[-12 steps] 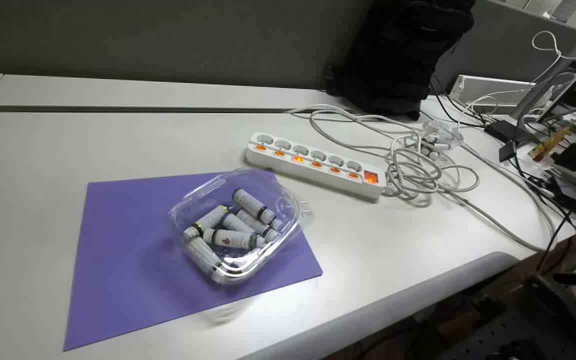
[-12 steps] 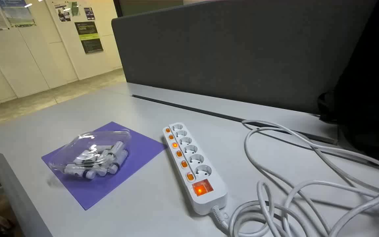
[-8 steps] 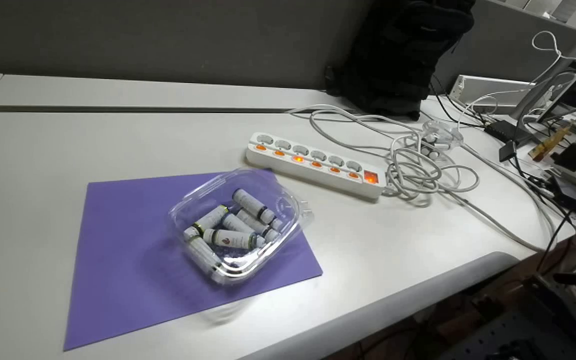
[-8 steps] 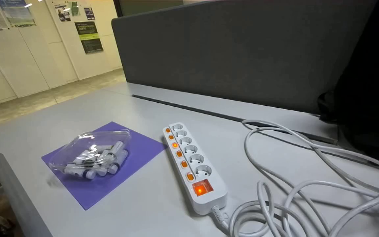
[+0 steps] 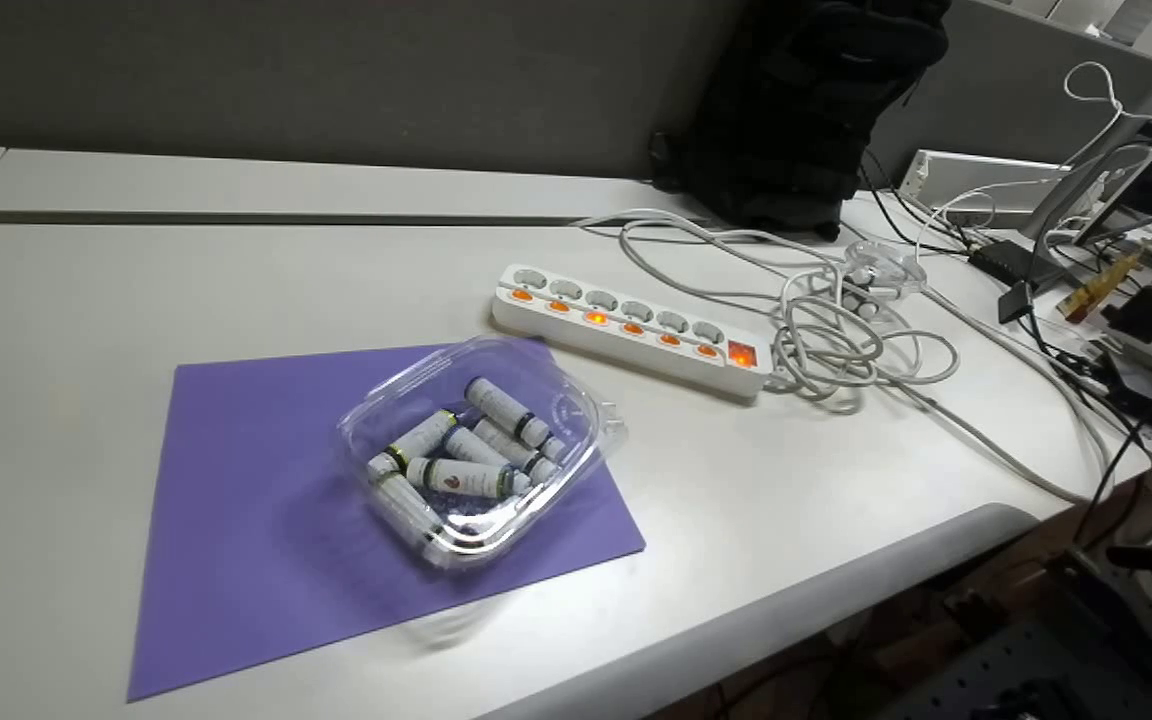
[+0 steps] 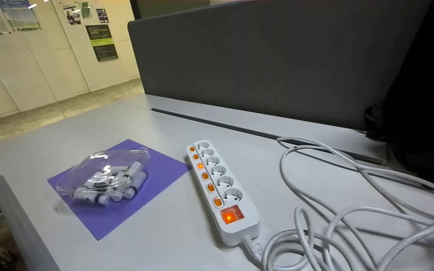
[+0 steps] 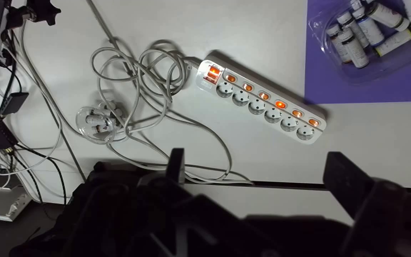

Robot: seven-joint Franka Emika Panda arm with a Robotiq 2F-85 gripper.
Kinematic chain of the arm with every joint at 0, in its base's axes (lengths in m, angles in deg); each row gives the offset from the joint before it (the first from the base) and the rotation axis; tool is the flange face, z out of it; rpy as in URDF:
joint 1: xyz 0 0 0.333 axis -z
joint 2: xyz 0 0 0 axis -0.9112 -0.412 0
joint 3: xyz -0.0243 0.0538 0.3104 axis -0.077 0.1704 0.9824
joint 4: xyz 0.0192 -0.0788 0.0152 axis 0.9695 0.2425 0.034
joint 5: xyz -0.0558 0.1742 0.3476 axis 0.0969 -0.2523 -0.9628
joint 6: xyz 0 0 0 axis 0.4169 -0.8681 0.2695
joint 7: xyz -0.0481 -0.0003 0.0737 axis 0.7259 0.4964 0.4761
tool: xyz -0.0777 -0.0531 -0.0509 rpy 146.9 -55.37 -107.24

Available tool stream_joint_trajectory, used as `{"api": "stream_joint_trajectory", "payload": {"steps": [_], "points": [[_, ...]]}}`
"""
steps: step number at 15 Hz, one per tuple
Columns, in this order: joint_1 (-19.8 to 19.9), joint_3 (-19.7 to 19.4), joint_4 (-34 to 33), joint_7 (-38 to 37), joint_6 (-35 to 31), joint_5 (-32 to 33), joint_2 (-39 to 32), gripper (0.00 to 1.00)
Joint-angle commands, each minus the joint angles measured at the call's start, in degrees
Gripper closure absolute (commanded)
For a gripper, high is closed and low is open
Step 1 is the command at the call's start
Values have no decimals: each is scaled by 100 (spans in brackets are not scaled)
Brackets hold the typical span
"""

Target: Press the third switch from the right.

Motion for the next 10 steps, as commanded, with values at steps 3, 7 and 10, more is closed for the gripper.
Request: {"api": "stream_joint_trajectory", "payload": {"steps": [3, 7, 10], "points": [[-56, -70, 187, -516, -609, 141, -204, 0], [71, -188, 546, -891, -1631, 37, -831, 0], [226, -303, 619, -1070, -2284, 100, -1561, 0]]}}
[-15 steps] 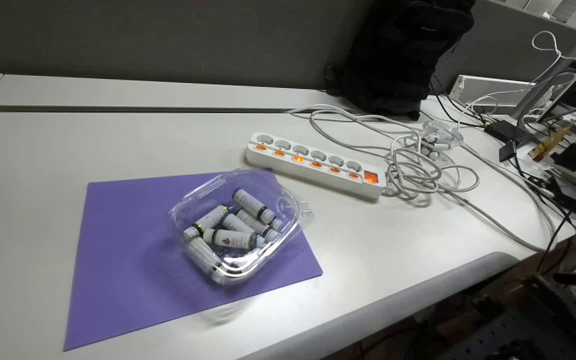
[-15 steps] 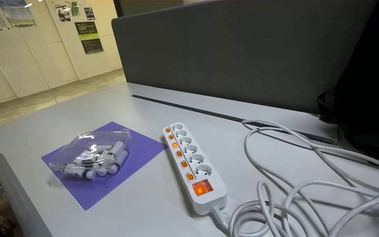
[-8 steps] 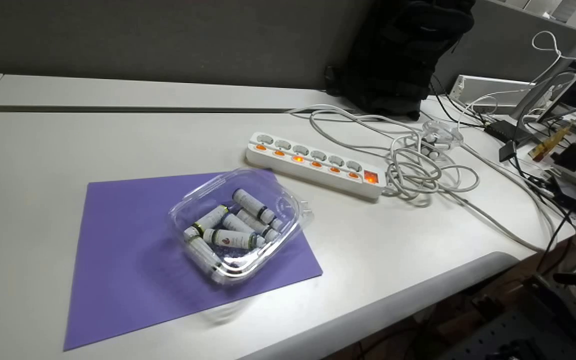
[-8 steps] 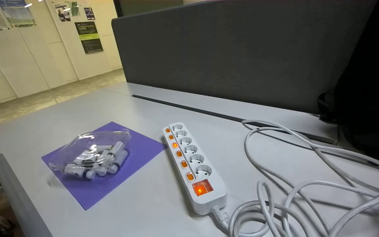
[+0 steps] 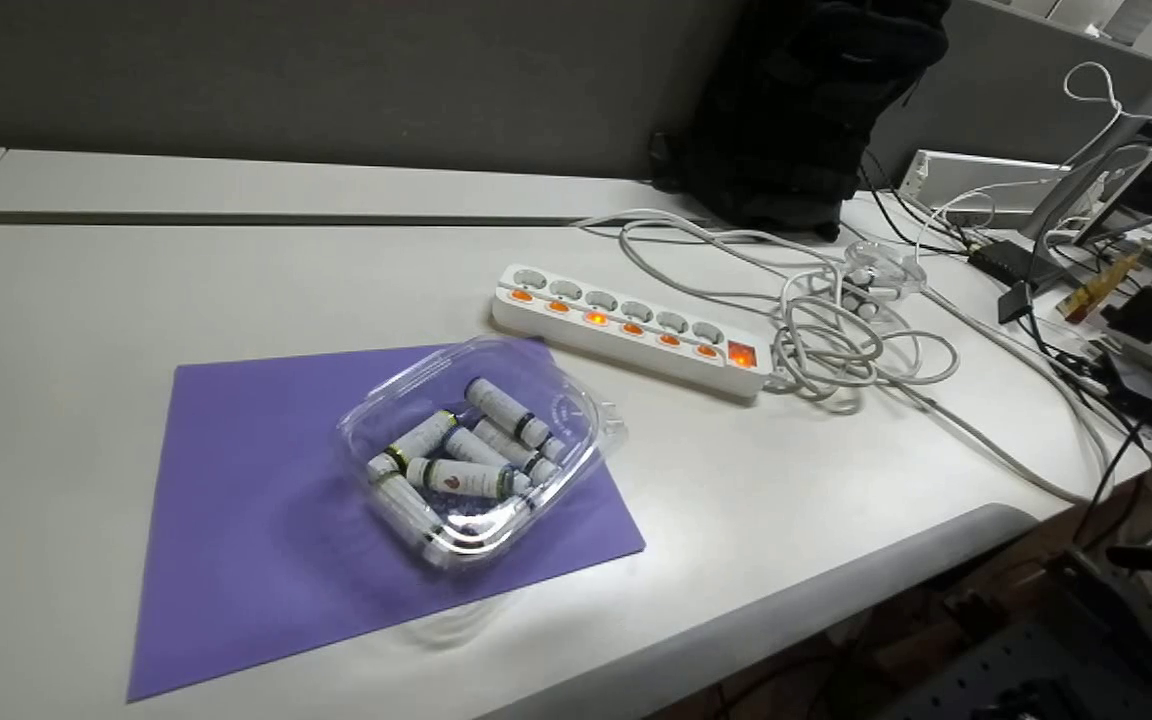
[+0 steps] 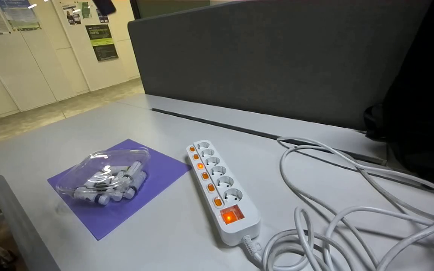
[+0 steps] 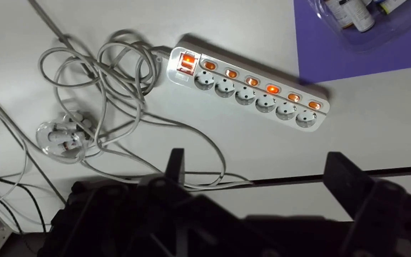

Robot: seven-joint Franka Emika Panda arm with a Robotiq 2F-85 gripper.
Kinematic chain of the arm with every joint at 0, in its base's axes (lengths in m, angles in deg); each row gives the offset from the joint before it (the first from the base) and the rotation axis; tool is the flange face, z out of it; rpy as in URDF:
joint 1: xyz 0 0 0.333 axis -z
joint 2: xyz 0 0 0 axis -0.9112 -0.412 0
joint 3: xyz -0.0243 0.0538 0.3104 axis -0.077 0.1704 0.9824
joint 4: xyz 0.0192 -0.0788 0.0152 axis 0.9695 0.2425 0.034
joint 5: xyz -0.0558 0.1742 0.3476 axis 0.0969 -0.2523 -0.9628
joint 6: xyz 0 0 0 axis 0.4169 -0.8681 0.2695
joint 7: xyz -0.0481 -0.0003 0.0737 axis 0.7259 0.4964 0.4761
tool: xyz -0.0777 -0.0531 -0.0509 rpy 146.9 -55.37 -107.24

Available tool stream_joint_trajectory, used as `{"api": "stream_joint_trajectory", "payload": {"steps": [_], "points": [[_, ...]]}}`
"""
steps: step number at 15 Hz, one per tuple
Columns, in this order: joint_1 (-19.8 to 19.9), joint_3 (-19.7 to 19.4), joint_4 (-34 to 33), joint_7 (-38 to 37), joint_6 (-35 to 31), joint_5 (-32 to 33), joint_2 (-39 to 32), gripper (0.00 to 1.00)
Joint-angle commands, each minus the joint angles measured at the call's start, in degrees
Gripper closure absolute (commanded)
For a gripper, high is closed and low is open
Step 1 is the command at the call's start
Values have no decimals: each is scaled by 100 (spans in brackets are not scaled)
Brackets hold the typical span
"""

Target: Press the third switch from the right.

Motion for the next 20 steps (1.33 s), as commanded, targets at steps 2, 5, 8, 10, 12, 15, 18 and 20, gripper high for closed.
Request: {"api": "stream_joint_trajectory", "payload": {"steps": [2, 5, 8, 10, 12, 15, 18, 20], "points": [[100, -274, -40, -238, -872, 8, -1122, 0], [53, -476, -151, -169, -1359, -4, -1780, 0], [-44, -658, -315, 3, -1738, -43, -2428, 0], [-139, -762, -454, 112, -1892, -152, -2875, 0], [-235, -869, -186, 58, -1891, -52, -2592, 0], [-287, -916, -188, 58, -1901, -49, -2603, 0], [-305, -923, -198, -114, -1918, 114, -2559, 0], [-352, -973, -440, -57, -1862, 101, -2874, 0]]}}
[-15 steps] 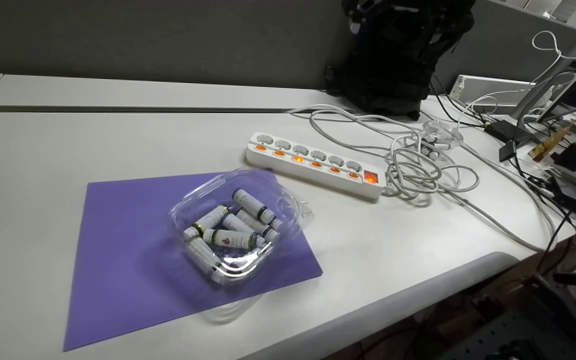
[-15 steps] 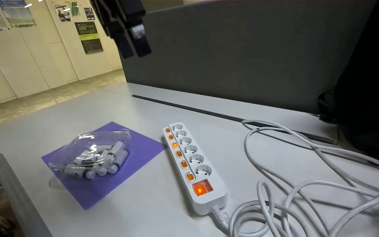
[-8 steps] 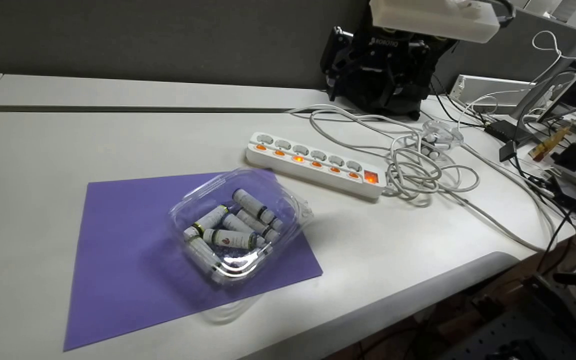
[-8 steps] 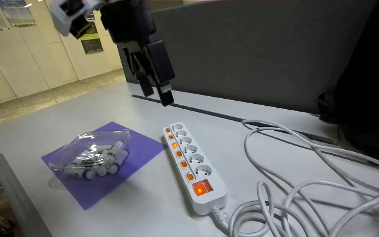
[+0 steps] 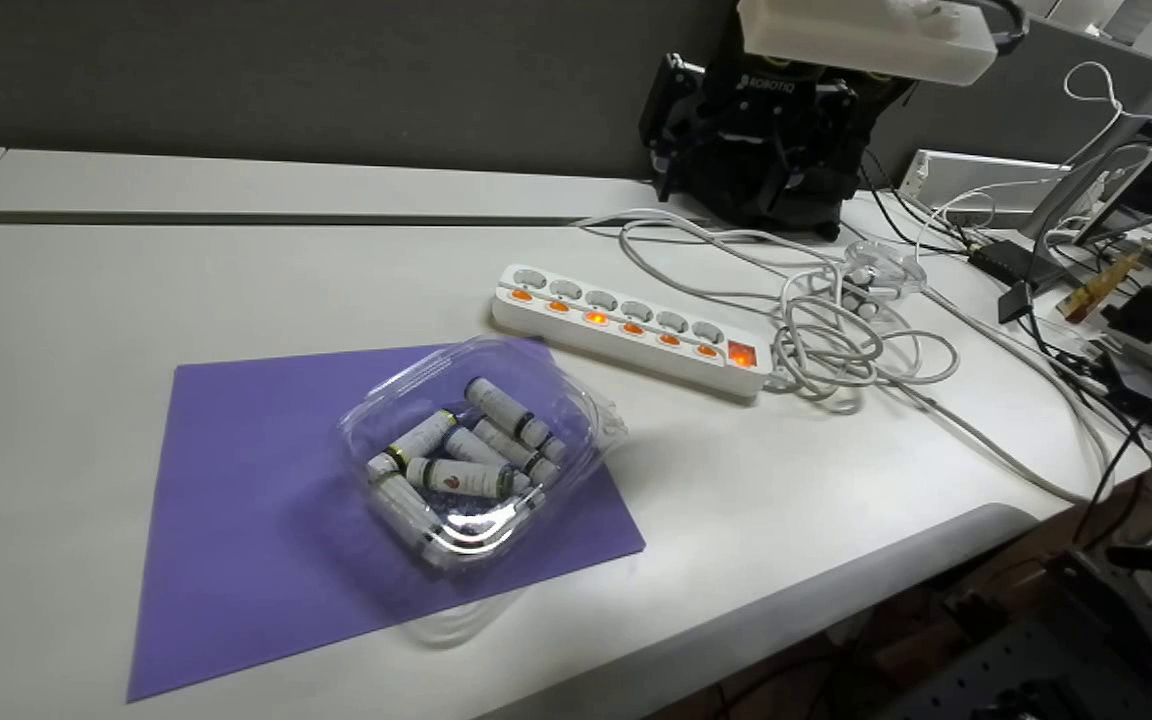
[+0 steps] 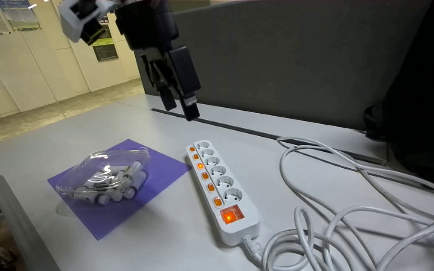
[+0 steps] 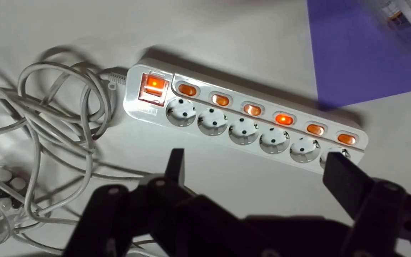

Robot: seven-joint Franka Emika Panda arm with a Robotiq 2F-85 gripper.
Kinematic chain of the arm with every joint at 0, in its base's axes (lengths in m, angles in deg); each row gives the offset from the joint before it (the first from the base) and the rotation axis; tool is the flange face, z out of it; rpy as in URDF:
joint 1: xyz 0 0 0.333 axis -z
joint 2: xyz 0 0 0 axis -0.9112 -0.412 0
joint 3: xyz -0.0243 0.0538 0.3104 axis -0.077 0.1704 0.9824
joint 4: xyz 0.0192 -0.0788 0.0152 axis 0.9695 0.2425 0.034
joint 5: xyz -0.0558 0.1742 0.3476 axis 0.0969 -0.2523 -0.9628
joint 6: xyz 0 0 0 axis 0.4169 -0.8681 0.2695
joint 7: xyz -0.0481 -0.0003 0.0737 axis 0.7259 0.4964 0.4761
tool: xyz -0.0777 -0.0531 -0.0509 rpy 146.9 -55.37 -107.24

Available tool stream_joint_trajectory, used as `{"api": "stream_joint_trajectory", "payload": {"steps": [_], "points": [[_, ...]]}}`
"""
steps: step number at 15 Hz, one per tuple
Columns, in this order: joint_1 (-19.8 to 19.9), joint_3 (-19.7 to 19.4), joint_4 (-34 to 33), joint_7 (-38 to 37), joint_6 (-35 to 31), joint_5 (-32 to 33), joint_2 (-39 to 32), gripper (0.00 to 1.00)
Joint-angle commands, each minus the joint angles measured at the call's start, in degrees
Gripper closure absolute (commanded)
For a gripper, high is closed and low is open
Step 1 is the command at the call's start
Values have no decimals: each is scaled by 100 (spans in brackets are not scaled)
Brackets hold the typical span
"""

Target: Press the third switch from the right.

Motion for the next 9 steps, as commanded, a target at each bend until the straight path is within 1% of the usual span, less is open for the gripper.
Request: {"api": "stream_joint_trajectory", "payload": {"steps": [1, 3, 4, 5, 6, 7, 9], "points": [[-173, -162, -385, -72, 52, 130, -472, 0], [-261, -233, -618, -110, 3, 277, -811, 0], [-315, -278, -758, -102, -40, 348, -1008, 25], [-376, -330, -881, -95, -99, 354, -1178, 27], [-444, -385, -1020, -82, -153, 383, -1365, 33], [-519, -448, -1148, -73, -176, 385, -1528, 43], [-653, -543, -1354, 12, -220, 301, -1820, 55]]}}
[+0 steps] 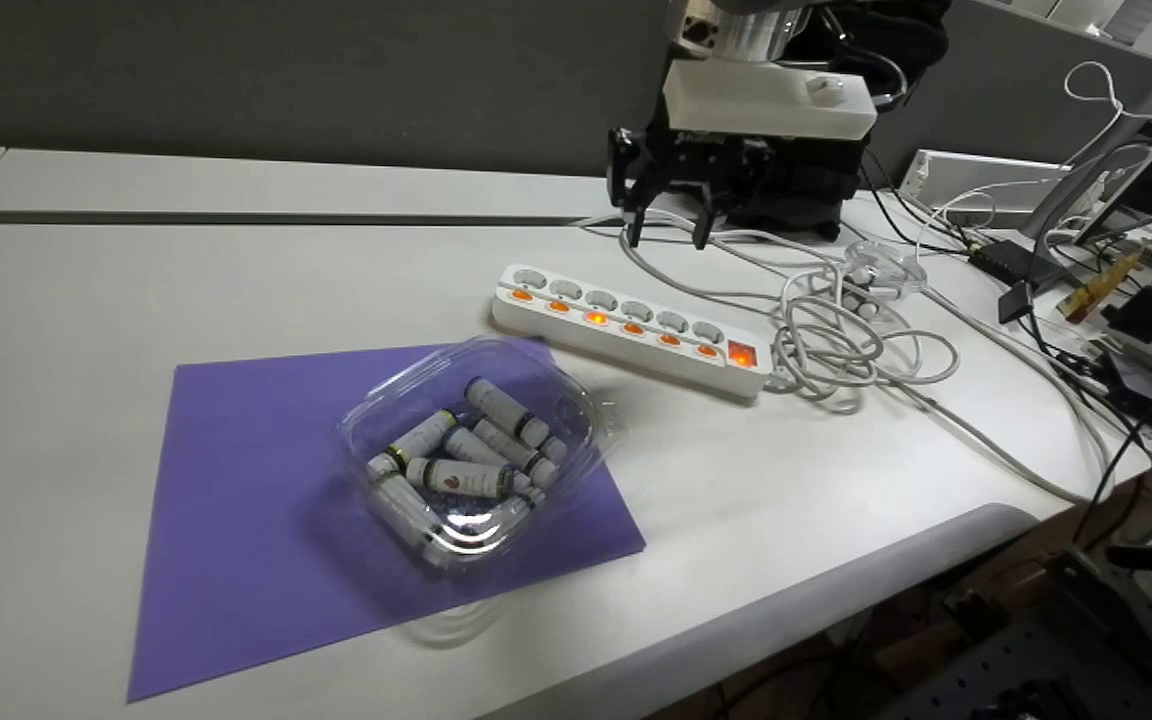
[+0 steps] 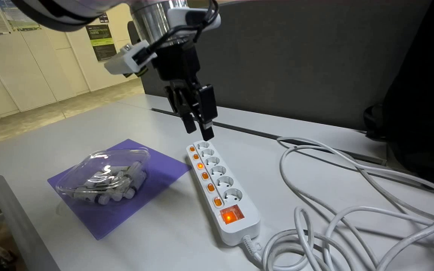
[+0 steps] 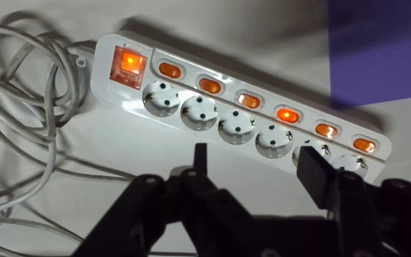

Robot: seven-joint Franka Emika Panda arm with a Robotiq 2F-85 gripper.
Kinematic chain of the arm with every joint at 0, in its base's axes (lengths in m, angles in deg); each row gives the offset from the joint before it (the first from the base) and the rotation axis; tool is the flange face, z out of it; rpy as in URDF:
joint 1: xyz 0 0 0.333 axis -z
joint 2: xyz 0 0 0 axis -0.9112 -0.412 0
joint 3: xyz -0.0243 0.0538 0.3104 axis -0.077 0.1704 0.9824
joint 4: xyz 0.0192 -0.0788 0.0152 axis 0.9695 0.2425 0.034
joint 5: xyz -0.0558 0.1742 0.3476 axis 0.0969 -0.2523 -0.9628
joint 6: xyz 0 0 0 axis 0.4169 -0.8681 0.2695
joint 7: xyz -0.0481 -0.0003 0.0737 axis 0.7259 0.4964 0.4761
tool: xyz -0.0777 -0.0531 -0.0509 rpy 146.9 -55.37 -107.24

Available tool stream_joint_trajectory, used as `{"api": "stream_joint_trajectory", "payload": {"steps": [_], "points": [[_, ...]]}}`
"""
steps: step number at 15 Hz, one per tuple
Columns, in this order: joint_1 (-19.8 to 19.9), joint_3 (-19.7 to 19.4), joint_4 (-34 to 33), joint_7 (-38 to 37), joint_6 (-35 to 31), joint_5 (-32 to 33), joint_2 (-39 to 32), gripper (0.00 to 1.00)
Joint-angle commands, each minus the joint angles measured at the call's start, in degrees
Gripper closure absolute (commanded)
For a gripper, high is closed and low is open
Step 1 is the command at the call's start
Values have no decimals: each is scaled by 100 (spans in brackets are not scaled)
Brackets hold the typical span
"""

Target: Press the third switch from the right.

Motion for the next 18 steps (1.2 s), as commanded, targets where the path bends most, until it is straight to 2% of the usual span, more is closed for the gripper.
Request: {"api": "stream_joint_trajectory", "payload": {"steps": [1, 6, 8, 18], "points": [[-288, -235, -526, 56, -18, 4, -583, 63], [-357, -200, -613, 442, 18, -452, -983, 97], [-377, -200, -631, 539, -23, -575, -1105, 100], [-317, -84, -716, 1120, -661, -1115, -1530, 100]]}}
